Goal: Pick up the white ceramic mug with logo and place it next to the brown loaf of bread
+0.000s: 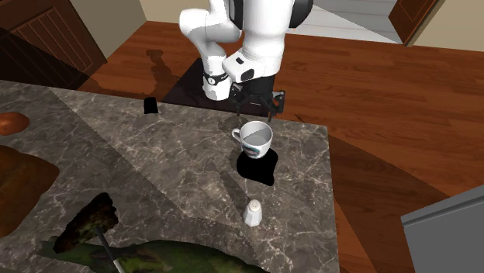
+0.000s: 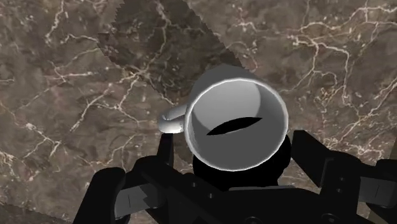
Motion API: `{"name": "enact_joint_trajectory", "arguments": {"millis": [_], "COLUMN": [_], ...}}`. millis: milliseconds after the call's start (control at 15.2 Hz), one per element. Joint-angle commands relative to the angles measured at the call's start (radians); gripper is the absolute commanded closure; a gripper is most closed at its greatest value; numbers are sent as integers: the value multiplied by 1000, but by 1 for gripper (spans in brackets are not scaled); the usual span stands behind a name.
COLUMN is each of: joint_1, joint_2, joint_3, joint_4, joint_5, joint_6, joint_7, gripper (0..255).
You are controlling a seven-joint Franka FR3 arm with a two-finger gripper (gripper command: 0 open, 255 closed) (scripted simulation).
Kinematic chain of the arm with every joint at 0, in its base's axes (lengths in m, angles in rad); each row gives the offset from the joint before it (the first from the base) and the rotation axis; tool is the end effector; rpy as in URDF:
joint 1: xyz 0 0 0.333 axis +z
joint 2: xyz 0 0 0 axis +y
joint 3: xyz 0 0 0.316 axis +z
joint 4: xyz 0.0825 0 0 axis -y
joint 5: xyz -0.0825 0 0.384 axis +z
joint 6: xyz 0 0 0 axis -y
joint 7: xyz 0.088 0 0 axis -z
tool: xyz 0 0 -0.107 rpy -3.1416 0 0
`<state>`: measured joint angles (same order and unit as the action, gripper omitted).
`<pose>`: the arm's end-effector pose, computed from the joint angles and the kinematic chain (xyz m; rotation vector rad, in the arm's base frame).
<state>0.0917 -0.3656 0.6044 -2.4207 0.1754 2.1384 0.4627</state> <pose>0.3346 0.2956 0.4229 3.1057 0.1742 0.0883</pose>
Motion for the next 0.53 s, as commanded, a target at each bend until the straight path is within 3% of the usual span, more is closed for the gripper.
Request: {"name": "enact_joint_trajectory", "arguments": {"millis": [0,264,462], "joint_1": [-13,-38,-41], "joint_2": [78,234,267], "joint_3": [55,148,153], "joint_4": [32,94,76], "joint_5": [-35,-146,-174], "joint_6": [43,110,152], "joint_7": [71,221,242], "gripper": [0,0,0]}}
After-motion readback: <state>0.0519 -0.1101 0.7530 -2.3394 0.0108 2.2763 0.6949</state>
